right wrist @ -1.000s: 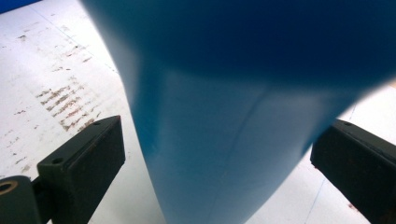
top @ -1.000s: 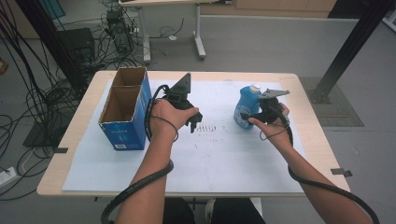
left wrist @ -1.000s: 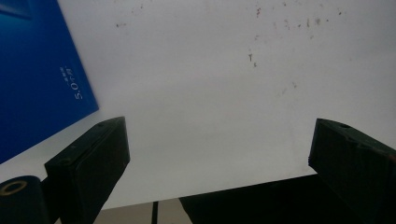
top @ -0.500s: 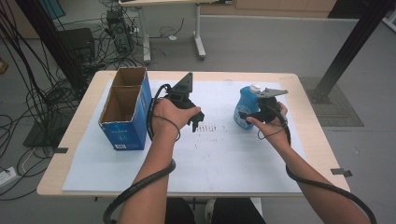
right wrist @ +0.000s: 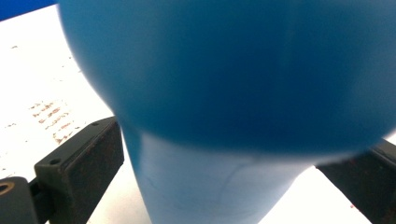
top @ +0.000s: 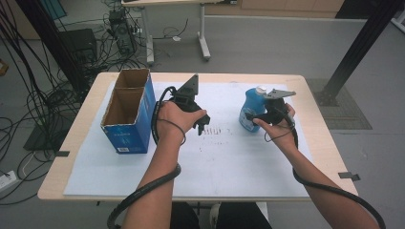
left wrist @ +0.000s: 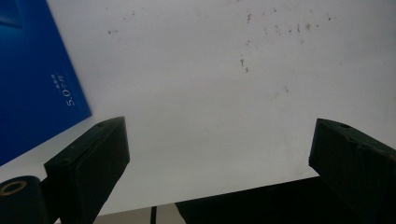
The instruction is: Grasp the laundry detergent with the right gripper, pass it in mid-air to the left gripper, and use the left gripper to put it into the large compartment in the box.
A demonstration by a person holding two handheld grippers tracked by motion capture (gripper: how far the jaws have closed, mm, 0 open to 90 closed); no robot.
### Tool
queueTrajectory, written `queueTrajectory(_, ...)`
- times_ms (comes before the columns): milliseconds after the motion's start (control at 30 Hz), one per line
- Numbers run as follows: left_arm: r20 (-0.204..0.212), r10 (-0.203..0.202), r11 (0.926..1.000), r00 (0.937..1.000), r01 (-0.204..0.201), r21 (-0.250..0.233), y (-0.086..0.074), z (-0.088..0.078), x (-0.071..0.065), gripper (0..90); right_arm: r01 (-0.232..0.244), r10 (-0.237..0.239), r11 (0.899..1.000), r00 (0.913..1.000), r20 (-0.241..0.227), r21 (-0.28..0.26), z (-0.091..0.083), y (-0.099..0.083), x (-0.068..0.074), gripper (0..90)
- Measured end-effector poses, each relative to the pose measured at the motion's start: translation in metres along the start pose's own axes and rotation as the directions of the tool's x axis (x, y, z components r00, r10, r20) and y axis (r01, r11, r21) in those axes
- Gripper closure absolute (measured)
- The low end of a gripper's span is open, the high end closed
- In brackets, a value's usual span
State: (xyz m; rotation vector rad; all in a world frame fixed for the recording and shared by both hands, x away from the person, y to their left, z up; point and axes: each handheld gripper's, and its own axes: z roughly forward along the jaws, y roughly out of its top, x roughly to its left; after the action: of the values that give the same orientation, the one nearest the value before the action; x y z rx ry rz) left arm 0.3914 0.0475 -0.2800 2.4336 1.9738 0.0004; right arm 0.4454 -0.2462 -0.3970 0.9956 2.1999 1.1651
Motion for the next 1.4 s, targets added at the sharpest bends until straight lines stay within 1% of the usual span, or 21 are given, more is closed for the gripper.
queueTrajectory(200, 0.001, -0.007, 1.0000, 1.0000, 0.007, -0.006, -0.0003, -0.0012, 0.0006, 5.5, 0.001, -0.001, 1.000, 1.0000, 0.001, -0.005, 0.0020, -0.0005, 0.0023, 2.2)
queueTrajectory(400, 0.001, -0.004, 1.0000, 1.0000, 0.004, -0.007, -0.0002, -0.0014, 0.0012, 5.6, 0.002, -0.002, 1.000, 1.0000, 0.005, -0.017, 0.0015, -0.0008, 0.0032, 1.8)
queueTrajectory(533, 0.003, 0.000, 1.0000, 1.0000, 0.000, -0.008, -0.0001, -0.0018, 0.0009, 5.6, 0.003, -0.003, 1.000, 0.9999, 0.011, -0.019, 0.0008, -0.0005, 0.0040, 1.8)
queueTrajectory(733, 0.004, -0.007, 0.9999, 1.0000, 0.007, -0.010, -0.0008, -0.0018, 0.0019, 5.5, 0.004, -0.004, 1.000, 0.9999, 0.010, -0.021, 0.0000, 0.0000, 0.0039, 1.8)
queueTrajectory(867, 0.005, -0.003, 1.0000, 1.0000, 0.004, -0.007, -0.0010, -0.0017, 0.0018, 5.5, 0.004, -0.004, 1.000, 0.9999, 0.010, -0.022, 0.0000, 0.0004, 0.0046, 1.9)
queueTrajectory(1400, 0.009, -0.005, 0.9998, 0.9999, 0.005, -0.017, -0.0004, -0.0050, 0.0022, 5.5, 0.002, -0.002, 1.000, 1.0000, 0.008, -0.027, -0.0002, 0.0024, 0.0057, 1.9)
